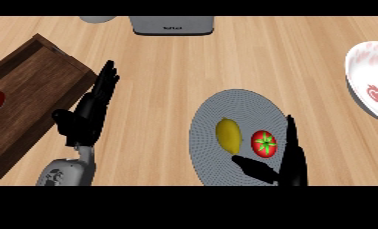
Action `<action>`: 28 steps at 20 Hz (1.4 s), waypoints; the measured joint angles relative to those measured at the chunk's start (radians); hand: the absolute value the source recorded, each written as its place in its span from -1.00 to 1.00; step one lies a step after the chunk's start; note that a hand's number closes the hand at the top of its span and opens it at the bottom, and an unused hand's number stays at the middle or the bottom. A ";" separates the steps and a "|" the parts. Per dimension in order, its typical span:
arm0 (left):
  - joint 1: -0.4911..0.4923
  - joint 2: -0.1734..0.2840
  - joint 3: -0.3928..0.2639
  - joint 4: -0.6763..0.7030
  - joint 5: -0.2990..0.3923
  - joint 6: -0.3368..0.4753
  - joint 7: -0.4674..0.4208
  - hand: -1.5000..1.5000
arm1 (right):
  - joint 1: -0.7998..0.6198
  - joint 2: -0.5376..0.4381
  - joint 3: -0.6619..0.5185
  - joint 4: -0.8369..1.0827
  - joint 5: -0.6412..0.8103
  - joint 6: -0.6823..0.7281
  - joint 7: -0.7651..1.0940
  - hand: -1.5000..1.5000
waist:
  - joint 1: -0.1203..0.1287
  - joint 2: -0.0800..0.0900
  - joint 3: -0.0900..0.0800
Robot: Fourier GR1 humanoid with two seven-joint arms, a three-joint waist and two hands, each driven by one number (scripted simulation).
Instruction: Pick the tomato from the placemat and place it in the bowl
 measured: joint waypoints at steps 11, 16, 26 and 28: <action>-0.021 -0.024 0.007 0.016 -0.020 -0.006 0.008 0.00 | -0.067 -0.037 0.056 0.091 0.038 0.071 -0.084 1.00 | -0.003 -0.006 -0.007; -0.012 -0.023 0.016 0.005 -0.021 -0.017 0.007 0.00 | -0.160 -0.052 -0.016 0.123 -0.040 0.123 -0.124 1.00 | 0.001 -0.003 -0.005; -0.005 -0.032 0.015 -0.009 -0.030 -0.020 0.015 0.00 | -0.417 -0.110 -0.209 0.176 -0.190 0.222 -0.240 1.00 | 0.003 0.000 0.000; -0.008 -0.024 0.030 -0.005 -0.018 -0.030 0.012 0.00 | -0.434 -0.111 -0.208 0.132 -0.174 0.207 -0.253 1.00 | 0.002 -0.001 0.000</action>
